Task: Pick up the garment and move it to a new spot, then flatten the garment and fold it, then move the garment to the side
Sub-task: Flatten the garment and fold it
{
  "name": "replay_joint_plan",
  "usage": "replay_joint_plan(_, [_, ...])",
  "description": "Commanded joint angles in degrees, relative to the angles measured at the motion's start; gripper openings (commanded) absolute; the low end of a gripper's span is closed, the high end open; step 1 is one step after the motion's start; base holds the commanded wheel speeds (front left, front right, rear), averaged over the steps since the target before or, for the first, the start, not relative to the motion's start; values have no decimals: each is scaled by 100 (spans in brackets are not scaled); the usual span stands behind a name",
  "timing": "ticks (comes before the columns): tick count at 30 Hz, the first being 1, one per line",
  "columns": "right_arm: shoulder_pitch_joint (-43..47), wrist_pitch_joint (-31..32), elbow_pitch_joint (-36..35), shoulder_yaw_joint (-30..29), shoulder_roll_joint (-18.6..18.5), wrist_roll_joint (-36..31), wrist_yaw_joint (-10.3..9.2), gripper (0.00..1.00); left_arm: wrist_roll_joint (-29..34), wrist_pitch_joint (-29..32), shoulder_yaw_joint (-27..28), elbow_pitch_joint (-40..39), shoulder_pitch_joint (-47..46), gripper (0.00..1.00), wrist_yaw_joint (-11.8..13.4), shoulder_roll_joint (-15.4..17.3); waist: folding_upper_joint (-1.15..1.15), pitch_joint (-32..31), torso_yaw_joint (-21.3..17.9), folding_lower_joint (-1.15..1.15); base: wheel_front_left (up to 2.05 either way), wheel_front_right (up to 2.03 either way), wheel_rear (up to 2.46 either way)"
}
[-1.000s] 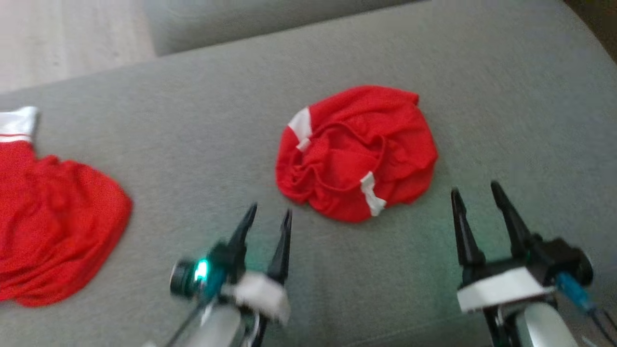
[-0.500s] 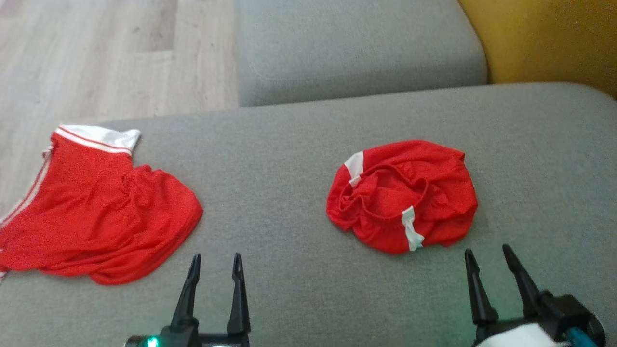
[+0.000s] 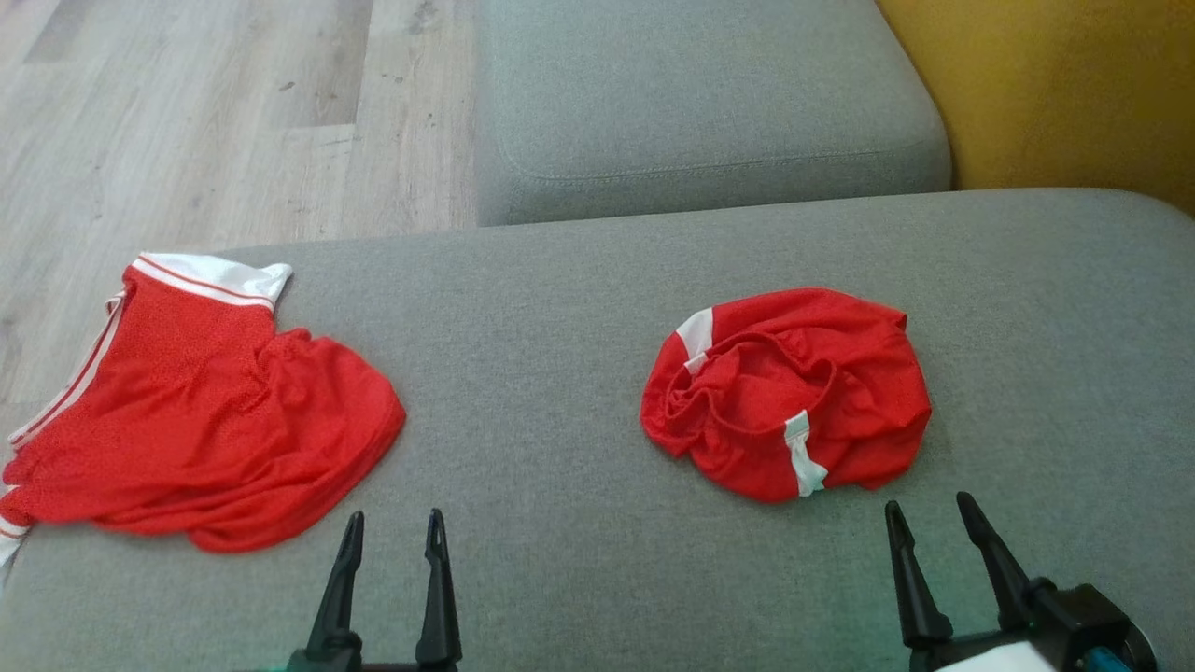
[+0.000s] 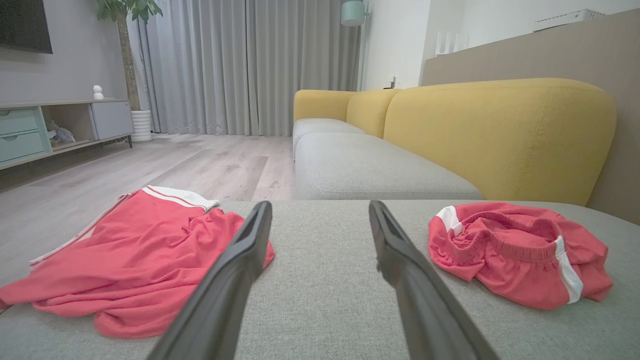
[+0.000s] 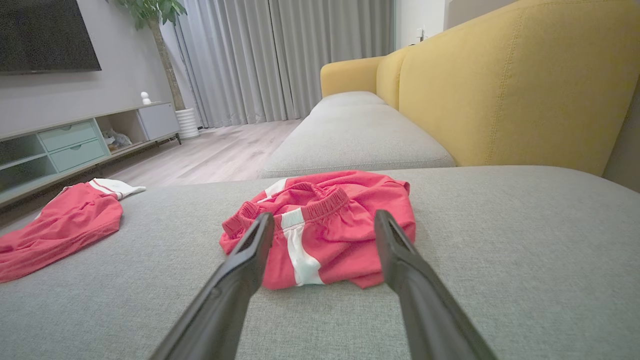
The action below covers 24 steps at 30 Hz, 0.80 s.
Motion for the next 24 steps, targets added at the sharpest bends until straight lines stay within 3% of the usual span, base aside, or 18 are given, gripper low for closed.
replay_joint_plan(1, [-203, -36, -154, 149, -52, 24, 39, 100, 41, -54, 218, -146, -158, 100, -12, -17, 0, 6, 0, 0, 0, 0, 0])
replay_joint_plan(17, [-223, -36, -161, 219, -124, 29, 39, 100, -29, -54, 56, 92, -189, 100, -22, -17, 0, 50, -78, 0, 0, 0, 0])
replay_joint_plan(24, [-322, -36, -236, 229, -220, 33, 39, 100, -251, -54, -497, 815, -800, 100, -230, -17, 0, 315, -369, 0, 0, 0, 0])
